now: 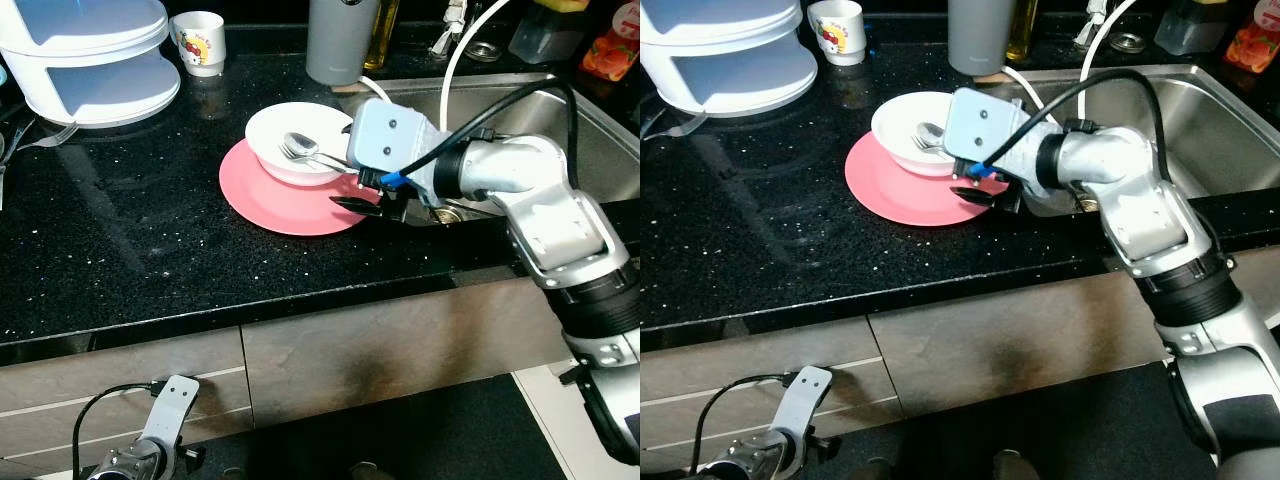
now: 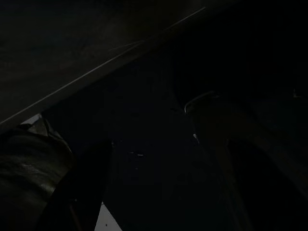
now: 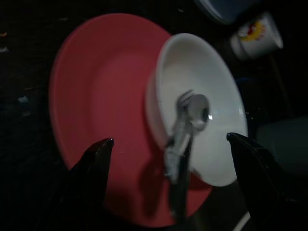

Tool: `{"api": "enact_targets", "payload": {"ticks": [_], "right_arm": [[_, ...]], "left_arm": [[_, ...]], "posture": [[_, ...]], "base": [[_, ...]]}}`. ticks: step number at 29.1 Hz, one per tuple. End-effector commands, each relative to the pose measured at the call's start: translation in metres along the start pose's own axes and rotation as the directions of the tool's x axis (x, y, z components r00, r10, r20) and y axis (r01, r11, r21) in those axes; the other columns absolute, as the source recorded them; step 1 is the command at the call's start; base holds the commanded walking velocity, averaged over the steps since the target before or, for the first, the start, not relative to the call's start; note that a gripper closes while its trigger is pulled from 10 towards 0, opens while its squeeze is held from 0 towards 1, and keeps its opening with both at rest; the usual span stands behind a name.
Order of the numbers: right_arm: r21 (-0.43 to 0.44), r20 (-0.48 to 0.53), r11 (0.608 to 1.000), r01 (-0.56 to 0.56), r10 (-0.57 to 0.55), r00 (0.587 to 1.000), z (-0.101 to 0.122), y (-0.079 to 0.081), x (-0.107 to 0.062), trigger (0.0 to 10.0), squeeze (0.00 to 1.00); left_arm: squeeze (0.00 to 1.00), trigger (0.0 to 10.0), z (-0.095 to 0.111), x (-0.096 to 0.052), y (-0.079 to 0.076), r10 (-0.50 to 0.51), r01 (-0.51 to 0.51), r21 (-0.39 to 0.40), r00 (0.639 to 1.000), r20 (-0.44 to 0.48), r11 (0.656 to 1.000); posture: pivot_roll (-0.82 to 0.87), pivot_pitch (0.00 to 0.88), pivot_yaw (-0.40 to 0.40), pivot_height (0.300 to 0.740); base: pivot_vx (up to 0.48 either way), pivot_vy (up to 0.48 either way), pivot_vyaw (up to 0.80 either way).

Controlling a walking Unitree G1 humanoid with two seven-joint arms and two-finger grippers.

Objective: Kitchen organization

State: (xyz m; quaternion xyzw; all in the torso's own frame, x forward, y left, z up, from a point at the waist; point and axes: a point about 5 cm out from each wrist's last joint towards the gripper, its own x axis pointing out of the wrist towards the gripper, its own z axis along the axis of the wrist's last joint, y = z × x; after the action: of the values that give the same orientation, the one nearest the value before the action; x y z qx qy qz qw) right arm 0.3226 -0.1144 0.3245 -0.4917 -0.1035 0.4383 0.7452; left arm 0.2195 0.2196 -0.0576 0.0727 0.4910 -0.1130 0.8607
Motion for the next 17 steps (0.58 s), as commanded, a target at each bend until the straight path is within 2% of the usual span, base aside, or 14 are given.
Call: {"api": "enact_targets", "payload": {"ticks": [1, 2, 3, 4, 5, 6, 17], "right_arm": [[-0.042, -0.007, 0.998, -0.042, 0.041, 0.999, 0.0026, 0.0067, -0.0005, 9.1, 0.00], [-0.049, -0.016, 0.998, -0.034, 0.034, 0.999, 0.0017, 0.0060, -0.0008, 7.8, 0.00], [-0.055, -0.024, 0.998, -0.025, 0.024, 0.999, 0.0008, 0.0048, -0.0011, 7.2, 0.00], [-0.060, -0.035, 0.998, -0.015, 0.013, 0.999, -0.0004, 0.0035, -0.0014, 4.4, 0.00], [-0.064, -0.041, 0.998, -0.008, 0.006, 0.999, -0.0012, 0.0028, -0.0016, 4.4, 0.00], [-0.072, -0.054, 0.997, 0.001, -0.005, 0.999, -0.0029, 0.0015, -0.0019, 0.0, 0.00], [-0.111, -0.086, 0.993, 0.029, -0.039, 0.996, -0.0059, 0.0001, -0.0020, 0.0, 0.00]], "left_arm": [[0.00, 10.0, 0.0008, -0.0012, 0.0039, 0.010, -0.010, 0.002, 1.000, -0.001, 1.000], [0.00, 10.0, 0.0009, -0.0013, 0.0040, 0.010, -0.010, 0.003, 1.000, -0.001, 1.000], [0.00, 10.0, 0.0010, -0.0013, 0.0041, 0.010, -0.010, 0.003, 1.000, -0.001, 1.000], [0.00, 10.0, 0.0011, -0.0013, 0.0042, 0.010, -0.010, 0.004, 1.000, 0.000, 1.000], [0.00, 10.0, 0.0011, -0.0013, 0.0042, 0.010, -0.010, 0.004, 1.000, 0.000, 1.000], [0.00, 10.0, 0.0011, -0.0013, 0.0042, 0.011, -0.011, 0.004, 1.000, 0.000, 1.000], [0.00, 10.0, 0.0014, -0.0012, 0.0040, 0.012, -0.012, 0.002, 1.000, 0.002, 1.000]], "posture": [[-0.07, 0.141, -0.013, 0.740], [-0.07, 0.140, -0.012, 0.740], [-0.07, 0.140, -0.012, 0.740], [-0.07, 0.140, -0.012, 0.740], [-0.07, 0.140, -0.012, 0.740], [-0.07, 0.140, -0.012, 0.740], [-0.07, 0.140, -0.010, 0.740]], "base": [[0.000, 0.000, 0.00], [0.000, 0.000, 0.00], [0.000, 0.000, 0.00], [0.000, 0.000, 0.00], [0.000, 0.000, 0.00], [0.000, 0.000, 0.00], [0.000, 0.000, 0.00]]}}
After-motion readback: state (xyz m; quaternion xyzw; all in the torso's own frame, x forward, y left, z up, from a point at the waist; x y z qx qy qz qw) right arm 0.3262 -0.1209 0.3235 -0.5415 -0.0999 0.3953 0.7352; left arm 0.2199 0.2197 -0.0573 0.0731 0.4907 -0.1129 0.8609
